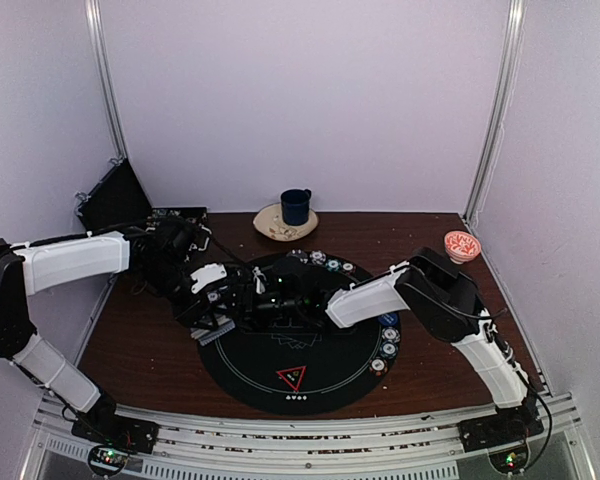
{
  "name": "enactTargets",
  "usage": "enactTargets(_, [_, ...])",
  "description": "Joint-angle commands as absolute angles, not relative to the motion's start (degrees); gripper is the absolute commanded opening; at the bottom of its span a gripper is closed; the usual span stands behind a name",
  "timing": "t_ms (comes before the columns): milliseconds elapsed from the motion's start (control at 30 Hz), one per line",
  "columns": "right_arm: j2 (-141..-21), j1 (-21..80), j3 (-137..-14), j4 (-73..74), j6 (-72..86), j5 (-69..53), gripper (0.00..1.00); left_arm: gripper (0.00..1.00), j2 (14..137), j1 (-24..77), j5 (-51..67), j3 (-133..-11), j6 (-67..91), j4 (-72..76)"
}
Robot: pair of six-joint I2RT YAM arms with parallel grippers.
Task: Distribute texas hold em gaming equipment
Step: Pass from the left arm to the right
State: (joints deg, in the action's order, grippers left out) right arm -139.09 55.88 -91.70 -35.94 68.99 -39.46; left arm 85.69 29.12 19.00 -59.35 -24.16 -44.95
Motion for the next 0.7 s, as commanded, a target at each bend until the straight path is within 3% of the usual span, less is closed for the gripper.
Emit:
enactTargets(0, [-139.8,55.6,-93.5,-38.1,70.2,-43.2,0.5,0.29,83.9,30.0,19.7,-58.9,-24.7,-43.2])
enactTargets(167, [-139.5,55.7,-93.3,-38.9,71.1,-45.5,0.39,0.29,83.9,30.5,18.9,-58.8,-24.9,-43.2])
enactTargets(467, [-138.8,55.7,-91.3,-40.4,73.3,-47.5,0.07,0.32,84.0,31.1,17.7,-58.5,-24.9,-42.1])
enactTargets(533, [-138.8,55.8,-90.9,-41.6,73.9,-47.8,0.0,0.41,84.3,31.3,17.6,-58.5,-24.8,-42.0])
enactTargets(600, [-138.7,55.8,-90.6,-42.2,74.3,-48.0,0.0,0.54,84.4,31.3,18.0,-58.5,-24.8,-42.1])
enactTargets(667, [-138.0,55.7,-90.3,-42.7,74.6,-48.2,0.0,0.75,84.1,31.4,18.4,-58.6,-24.8,-42.1])
